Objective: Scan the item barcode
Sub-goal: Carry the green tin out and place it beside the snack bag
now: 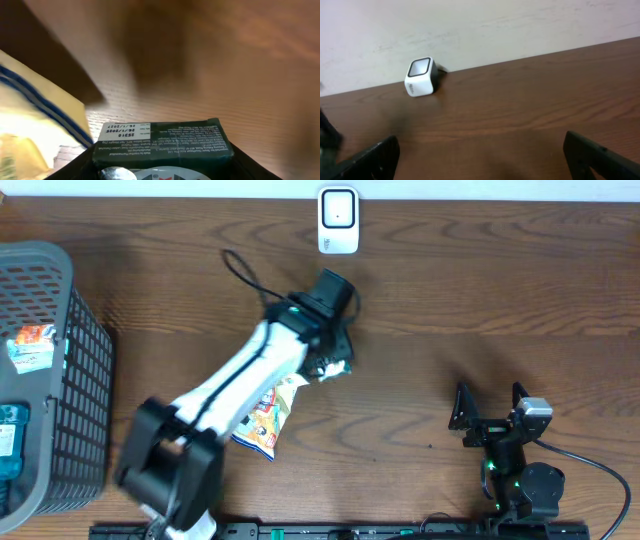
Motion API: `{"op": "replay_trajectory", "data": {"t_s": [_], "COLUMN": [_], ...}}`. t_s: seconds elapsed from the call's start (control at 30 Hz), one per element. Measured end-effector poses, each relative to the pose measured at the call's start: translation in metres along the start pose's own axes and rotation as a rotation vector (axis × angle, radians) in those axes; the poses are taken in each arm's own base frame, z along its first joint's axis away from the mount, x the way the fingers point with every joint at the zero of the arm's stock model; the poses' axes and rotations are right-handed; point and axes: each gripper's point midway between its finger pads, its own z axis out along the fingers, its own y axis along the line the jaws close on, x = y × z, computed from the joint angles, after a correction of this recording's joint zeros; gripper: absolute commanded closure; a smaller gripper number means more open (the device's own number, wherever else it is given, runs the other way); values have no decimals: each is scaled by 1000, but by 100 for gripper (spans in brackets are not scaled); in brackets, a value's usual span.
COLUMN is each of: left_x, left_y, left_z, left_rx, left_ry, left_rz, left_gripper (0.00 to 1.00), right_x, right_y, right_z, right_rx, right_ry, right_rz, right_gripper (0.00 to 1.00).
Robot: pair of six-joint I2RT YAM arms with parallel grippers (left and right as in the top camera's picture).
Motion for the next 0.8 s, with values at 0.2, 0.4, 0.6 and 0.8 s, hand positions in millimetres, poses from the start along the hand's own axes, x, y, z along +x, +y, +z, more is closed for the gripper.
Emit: {"op": "replay_trajectory", "data": {"t_s": [0.2,0.4,0.6,0.8], "left_x": [19,19,16,14], "left_y": [5,4,2,1], "left_z": [33,33,33,32], "left_rx": [-77,-82,-74,-68], "left_ry": [56,46,32,22], "left_rz": [-123,-345,-480,-494], "left_gripper": [44,2,2,2], "right_x": [0,0,0,0], "right_y": [0,0,0,0], "right_z": [0,0,0,0], "right_rx": [0,0,0,0], "right_ry": [0,0,0,0], "right_rz": [0,0,0,0], "right_gripper": [1,1,1,1]}}
